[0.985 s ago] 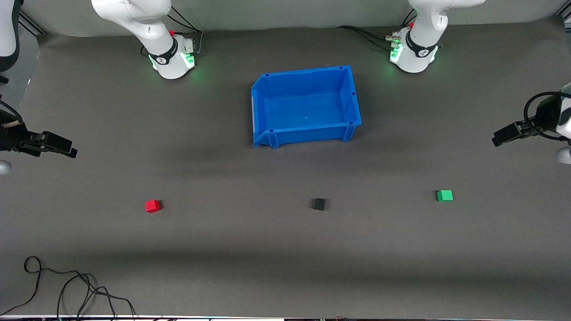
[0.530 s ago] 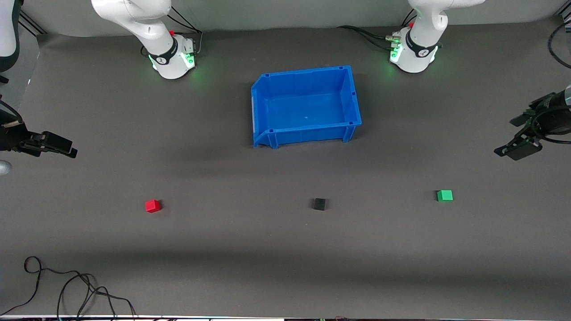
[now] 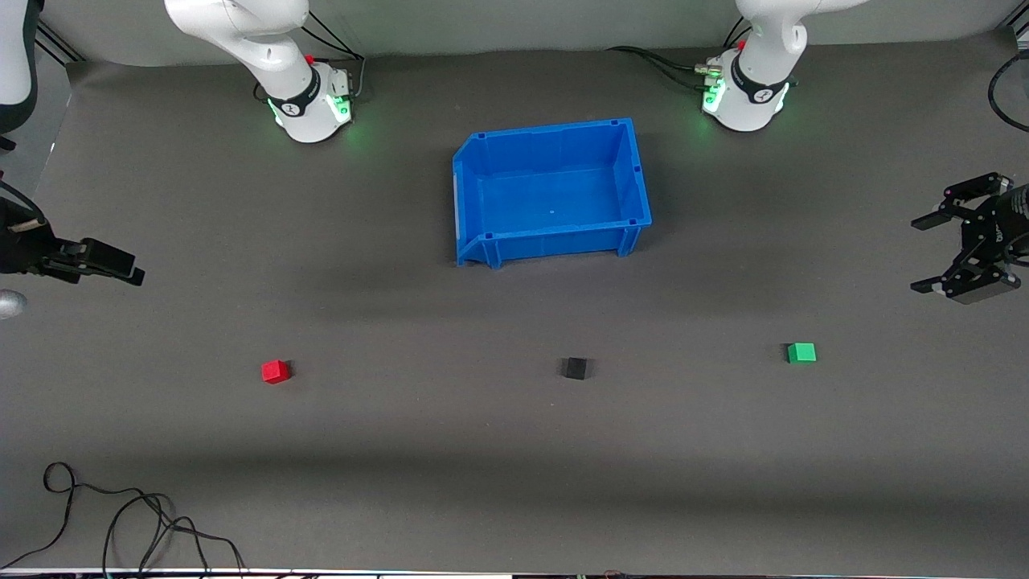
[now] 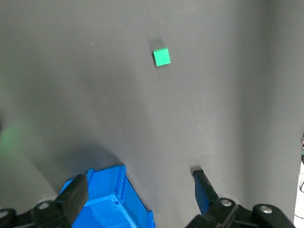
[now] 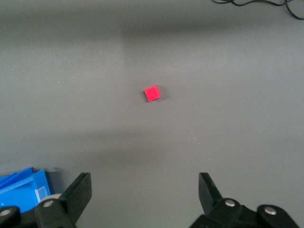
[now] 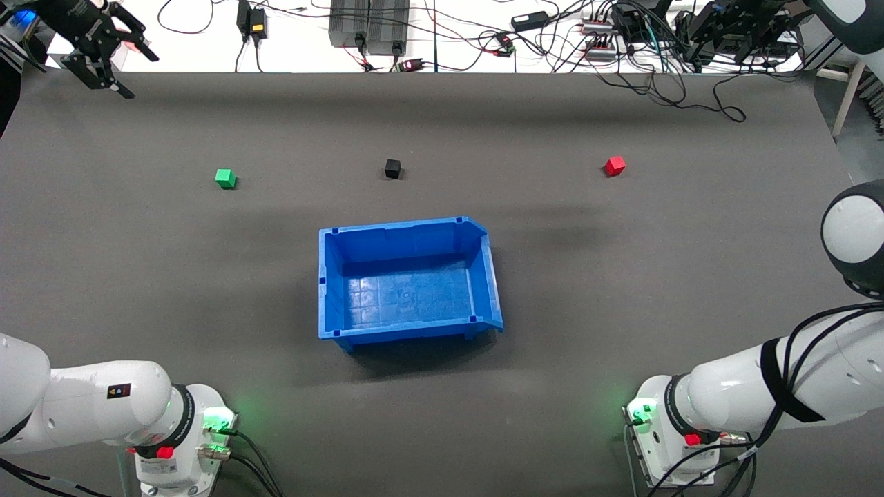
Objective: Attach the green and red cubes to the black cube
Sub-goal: 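Move the left gripper and the right gripper out from rest, then lower the right gripper to the red cube while the left gripper reaches the green cube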
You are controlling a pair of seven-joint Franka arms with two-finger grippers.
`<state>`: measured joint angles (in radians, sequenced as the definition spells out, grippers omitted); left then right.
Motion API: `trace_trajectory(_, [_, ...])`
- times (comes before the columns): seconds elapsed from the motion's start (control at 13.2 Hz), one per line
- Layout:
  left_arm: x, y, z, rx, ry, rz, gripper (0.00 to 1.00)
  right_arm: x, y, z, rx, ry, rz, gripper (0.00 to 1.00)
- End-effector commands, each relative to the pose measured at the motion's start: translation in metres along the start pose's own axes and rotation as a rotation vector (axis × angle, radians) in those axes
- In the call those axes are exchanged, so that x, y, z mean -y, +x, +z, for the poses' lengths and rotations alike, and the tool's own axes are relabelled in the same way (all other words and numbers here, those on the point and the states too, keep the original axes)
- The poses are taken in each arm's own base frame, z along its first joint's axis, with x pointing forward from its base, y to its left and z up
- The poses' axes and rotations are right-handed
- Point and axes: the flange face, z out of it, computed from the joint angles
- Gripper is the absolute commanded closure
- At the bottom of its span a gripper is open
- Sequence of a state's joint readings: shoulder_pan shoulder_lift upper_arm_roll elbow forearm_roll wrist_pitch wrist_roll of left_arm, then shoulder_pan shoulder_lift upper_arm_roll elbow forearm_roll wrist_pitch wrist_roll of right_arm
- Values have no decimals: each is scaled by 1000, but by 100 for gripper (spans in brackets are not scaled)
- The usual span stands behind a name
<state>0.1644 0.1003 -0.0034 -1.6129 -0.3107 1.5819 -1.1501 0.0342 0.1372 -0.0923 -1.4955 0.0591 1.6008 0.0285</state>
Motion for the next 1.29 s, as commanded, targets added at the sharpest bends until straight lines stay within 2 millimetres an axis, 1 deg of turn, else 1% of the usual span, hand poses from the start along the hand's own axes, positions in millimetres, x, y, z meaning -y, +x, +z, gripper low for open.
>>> trace_trajectory(0.0, [11, 22, 22, 61, -8, -86, 0, -2, 8, 44, -20, 18, -11, 0])
trace_trajectory(0.08, [15, 33, 29, 68, -16, -110, 0, -2, 8, 68, -24, 17, -9, 0])
trace_trajectory(0.15, [16, 39, 41, 73, -15, -123, 0, -1, 10, 90, -32, 16, -9, 0])
trace_trajectory(0.3, [19, 52, 73, 57, -35, -149, 0, 9, 11, 131, -45, 12, -25, 0])
trace_trajectory(0.38, [19, 59, 91, 42, -51, -159, 0, 11, 13, 149, -53, 9, -26, 0])
trace_trajectory(0.45, [17, 70, 115, 35, -57, -177, 0, 19, 17, 166, -52, 5, -38, 0])
trace_trajectory(0.61, [10, 88, 161, 19, -60, -190, 0, 25, 27, 202, -33, -4, -47, 0])
trace_trajectory(0.68, [5, 96, 184, 9, -59, -188, 0, 34, 30, 223, -22, -9, -62, 0])
trace_trajectory(0.76, [1, 104, 204, 6, -54, -176, 0, 33, 33, 243, -7, -14, -61, 0])
trace_trajectory(0.91, [-5, 119, 235, 10, -72, -195, 0, 33, 37, 272, 5, -21, -83, 0])
trace_trajectory(1.06, [-10, 128, 266, -4, -75, -195, 0, 26, 41, 292, 3, -27, -101, 0])
trace_trajectory(1.21, [-12, 131, 289, -28, -87, -178, 0, 23, 46, 318, -1, -33, -147, 0])
